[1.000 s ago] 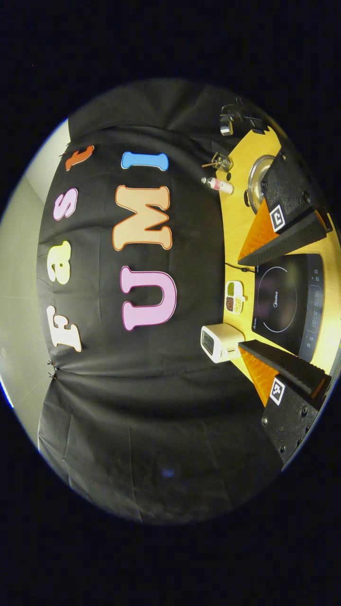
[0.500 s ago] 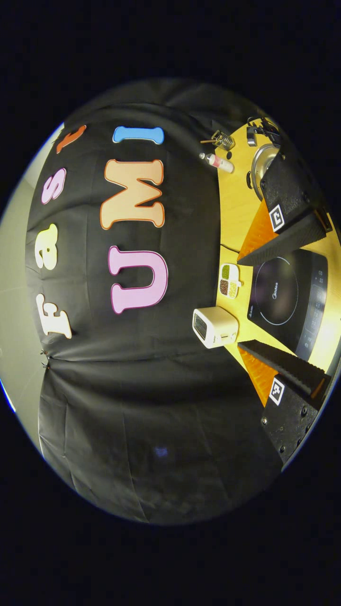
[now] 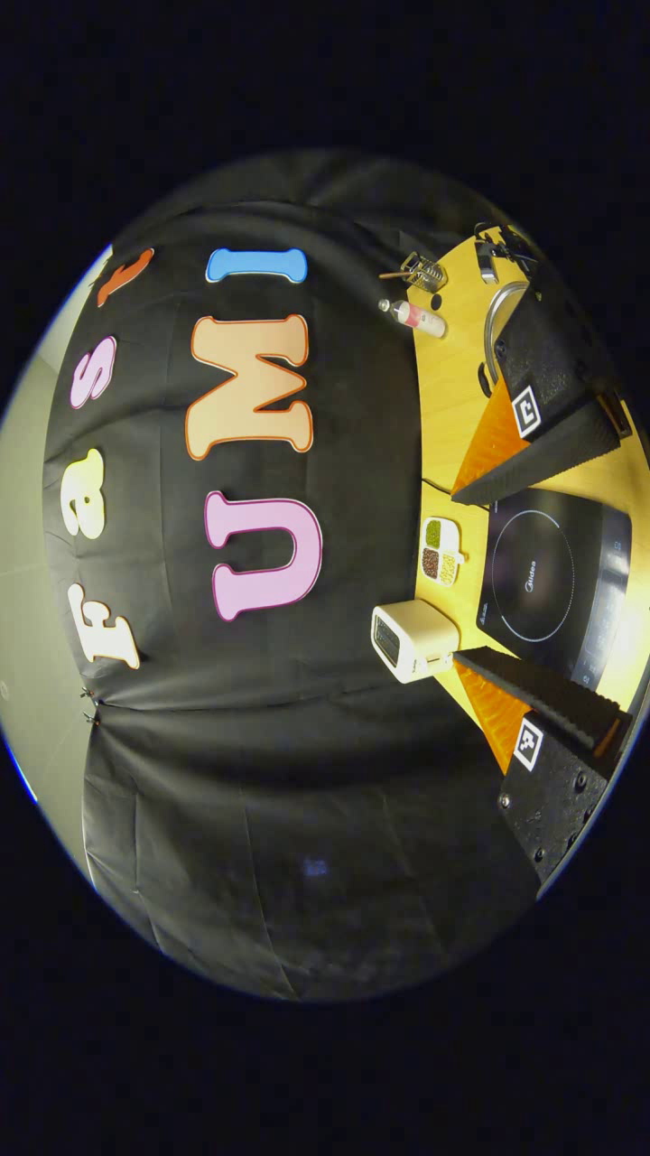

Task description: First push the handle of the pot to place it horizontally, then grasp the pot with both hands and set it on the induction cooktop.

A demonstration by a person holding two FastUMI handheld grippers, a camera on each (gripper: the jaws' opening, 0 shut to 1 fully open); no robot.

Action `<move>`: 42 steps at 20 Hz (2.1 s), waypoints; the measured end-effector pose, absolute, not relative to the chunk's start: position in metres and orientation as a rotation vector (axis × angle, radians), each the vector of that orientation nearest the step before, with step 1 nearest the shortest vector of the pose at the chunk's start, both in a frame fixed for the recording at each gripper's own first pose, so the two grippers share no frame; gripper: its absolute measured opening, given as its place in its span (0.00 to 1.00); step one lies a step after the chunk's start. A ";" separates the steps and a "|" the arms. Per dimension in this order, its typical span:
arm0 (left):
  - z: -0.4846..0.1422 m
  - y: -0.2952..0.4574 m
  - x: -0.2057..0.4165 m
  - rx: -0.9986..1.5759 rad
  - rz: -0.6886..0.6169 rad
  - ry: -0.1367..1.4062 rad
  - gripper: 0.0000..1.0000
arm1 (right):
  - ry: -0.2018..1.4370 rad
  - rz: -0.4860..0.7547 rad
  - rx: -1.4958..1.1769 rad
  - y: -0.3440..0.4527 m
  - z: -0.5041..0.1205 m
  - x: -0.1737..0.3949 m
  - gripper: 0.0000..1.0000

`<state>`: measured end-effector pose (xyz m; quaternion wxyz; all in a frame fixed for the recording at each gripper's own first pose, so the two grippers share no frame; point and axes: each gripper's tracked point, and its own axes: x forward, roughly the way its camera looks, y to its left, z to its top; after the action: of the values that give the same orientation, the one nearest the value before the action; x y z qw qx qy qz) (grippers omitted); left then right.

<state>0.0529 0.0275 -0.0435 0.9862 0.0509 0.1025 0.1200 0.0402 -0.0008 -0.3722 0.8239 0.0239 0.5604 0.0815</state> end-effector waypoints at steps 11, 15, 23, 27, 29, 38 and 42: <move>-0.043 0.002 0.059 0.090 0.239 0.197 0.98 | 1.135 -0.010 0.098 -0.091 -0.360 0.078 0.00; -0.041 0.002 0.053 0.097 0.264 0.193 0.97 | 1.115 -0.033 0.128 -0.105 -0.355 0.093 0.00; -0.041 -0.003 0.041 0.098 0.319 0.196 0.97 | 1.103 -0.016 0.119 -0.120 -0.350 0.114 0.03; -0.043 -0.011 0.036 0.095 0.338 0.199 0.97 | 1.097 0.017 0.083 -0.124 -0.348 0.120 0.03; -0.044 -0.017 0.035 0.091 0.344 0.200 0.97 | 1.091 0.031 0.056 -0.126 -0.347 0.126 0.03; -0.063 -0.031 0.030 0.079 0.341 0.252 0.97 | 1.060 0.033 0.045 -0.134 -0.342 0.158 0.02; -0.073 -0.035 0.034 0.079 0.341 0.276 0.98 | 1.050 0.036 0.042 -0.134 -0.340 0.167 0.00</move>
<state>0.0340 -0.0352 -0.0725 0.9753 0.0391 0.1371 0.1689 0.1673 -0.1344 -0.3399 0.8649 0.0199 0.5012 0.0173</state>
